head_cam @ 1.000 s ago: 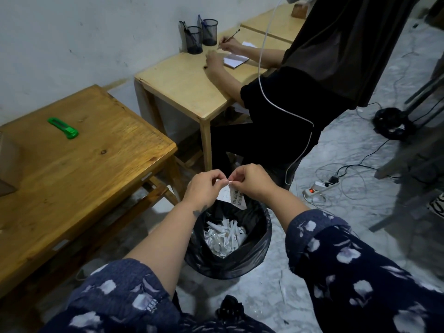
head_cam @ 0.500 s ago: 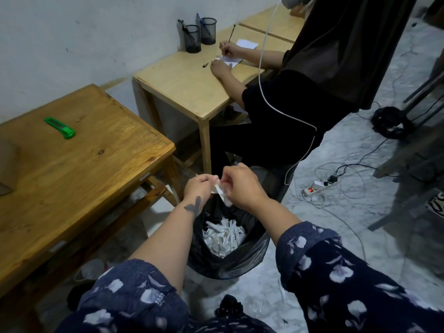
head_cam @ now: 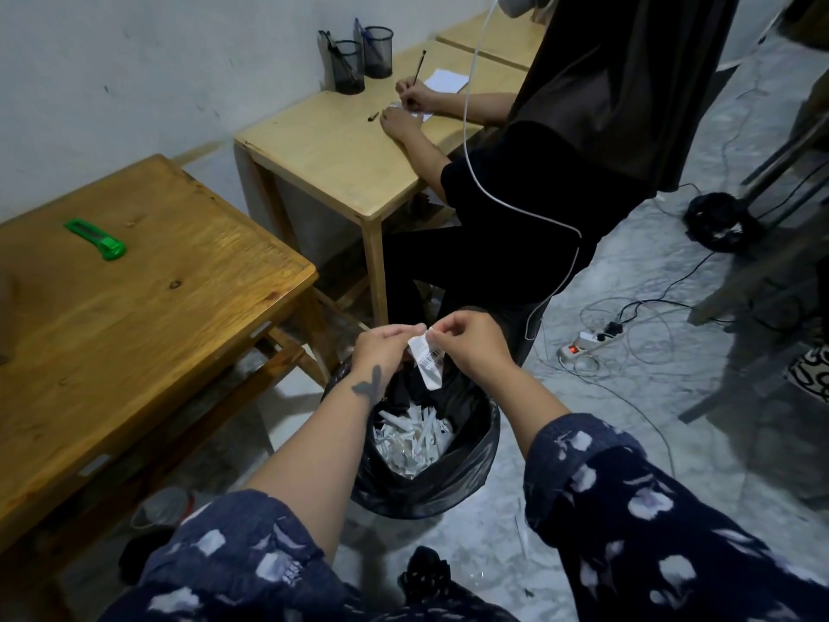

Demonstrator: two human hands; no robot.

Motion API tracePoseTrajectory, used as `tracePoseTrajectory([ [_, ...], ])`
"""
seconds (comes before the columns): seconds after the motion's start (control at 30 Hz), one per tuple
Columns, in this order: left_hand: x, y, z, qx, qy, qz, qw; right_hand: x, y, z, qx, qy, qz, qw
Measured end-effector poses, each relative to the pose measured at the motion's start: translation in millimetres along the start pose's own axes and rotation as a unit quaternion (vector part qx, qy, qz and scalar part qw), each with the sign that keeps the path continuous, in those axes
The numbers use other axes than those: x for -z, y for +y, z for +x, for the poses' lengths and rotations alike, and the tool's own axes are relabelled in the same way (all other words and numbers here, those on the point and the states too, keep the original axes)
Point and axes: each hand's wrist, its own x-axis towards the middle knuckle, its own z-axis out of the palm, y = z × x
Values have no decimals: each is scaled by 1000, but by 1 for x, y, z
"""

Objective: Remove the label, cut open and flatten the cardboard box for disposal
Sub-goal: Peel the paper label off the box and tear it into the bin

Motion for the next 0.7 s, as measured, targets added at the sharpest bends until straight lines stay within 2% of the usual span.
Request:
tracePoseTrajectory([
  [0.1, 1, 0, -3, 35, -48, -11, 998, -4, 5, 2, -16, 41, -15, 999],
  [0.2, 3, -5, -6, -28, -66, 40, 997, -9, 10, 4, -34, 61, -3, 998],
  [0.3, 1, -9, -6, -61, -31, 100, 993, -10, 14, 6, -35, 69, -50, 996],
  [0.37, -1, -13, -4, -57, -21, 154, 986, -8, 15, 7, -19, 50, -116, 992],
  [0.5, 1, -30, 2, -66, -46, 201, 976, -10, 20, 8, -2, -11, -192, 981],
  [0.7, -4, -49, 11, -107, -19, 372, 922, -22, 33, 12, -24, -46, -259, 964],
])
